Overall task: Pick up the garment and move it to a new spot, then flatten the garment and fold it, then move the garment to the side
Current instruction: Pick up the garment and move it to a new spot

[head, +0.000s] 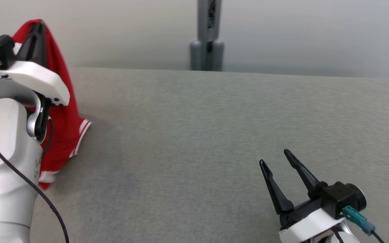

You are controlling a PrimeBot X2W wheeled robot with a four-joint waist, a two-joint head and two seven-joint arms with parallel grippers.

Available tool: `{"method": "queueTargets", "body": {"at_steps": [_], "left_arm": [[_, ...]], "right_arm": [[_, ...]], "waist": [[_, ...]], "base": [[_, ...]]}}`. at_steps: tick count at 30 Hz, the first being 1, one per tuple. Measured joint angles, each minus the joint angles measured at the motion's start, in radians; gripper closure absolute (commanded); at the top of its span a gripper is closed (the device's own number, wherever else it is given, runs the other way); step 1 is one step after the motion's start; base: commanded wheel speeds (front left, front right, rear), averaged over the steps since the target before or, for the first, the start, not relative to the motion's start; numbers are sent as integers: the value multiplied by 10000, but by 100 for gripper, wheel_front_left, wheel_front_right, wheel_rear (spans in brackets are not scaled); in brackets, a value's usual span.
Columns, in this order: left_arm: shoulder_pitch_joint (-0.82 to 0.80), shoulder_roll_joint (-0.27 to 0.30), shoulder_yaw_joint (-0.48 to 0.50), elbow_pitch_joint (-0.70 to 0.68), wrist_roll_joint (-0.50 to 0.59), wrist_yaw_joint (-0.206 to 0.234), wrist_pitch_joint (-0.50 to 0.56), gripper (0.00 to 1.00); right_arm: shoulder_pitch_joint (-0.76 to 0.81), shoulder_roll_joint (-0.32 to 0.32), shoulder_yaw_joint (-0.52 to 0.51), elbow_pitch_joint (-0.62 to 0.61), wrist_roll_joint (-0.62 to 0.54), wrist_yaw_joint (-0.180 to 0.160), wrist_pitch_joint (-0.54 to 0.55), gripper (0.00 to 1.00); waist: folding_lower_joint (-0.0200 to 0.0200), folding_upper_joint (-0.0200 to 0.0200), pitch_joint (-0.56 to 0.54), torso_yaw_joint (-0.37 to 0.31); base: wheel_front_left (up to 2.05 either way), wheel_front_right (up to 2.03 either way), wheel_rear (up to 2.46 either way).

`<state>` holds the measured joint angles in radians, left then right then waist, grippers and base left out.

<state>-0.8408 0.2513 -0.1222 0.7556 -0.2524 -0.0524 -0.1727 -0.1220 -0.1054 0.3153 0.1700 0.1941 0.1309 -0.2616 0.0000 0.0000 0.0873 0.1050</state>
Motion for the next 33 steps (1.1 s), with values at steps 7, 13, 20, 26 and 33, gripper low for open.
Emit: {"method": "queueTargets", "body": {"at_steps": [7,13,20,26,33], "left_arm": [[386,82,-650,-1850,71,-324,1269,100],[800,67,-1089,-3200,27,-470,1944,100],[983,-84,-1852,-4073,-27,-621,2199,100],[971,25,-2991,-4408,-10,-713,2443,100],[1414,107,-4560,-4596,-150,-759,2535,100]], "right_arm": [[365,123,-157,-17,8,2,0,0],[533,123,-234,-36,2,0,0,0],[563,98,-263,-31,6,0,0,0],[558,119,-291,-65,65,0,0,0],[720,109,-403,-88,98,0,0,0]], "waist": [[0,0,-421,-1366],[0,0,-590,-2755],[0,0,-662,-4309],[0,0,-700,-5226],[0,0,-734,-5212]], "base": [[0,0,0],[0,0,0],[0,0,0],[0,0,0],[0,0,0]]}}
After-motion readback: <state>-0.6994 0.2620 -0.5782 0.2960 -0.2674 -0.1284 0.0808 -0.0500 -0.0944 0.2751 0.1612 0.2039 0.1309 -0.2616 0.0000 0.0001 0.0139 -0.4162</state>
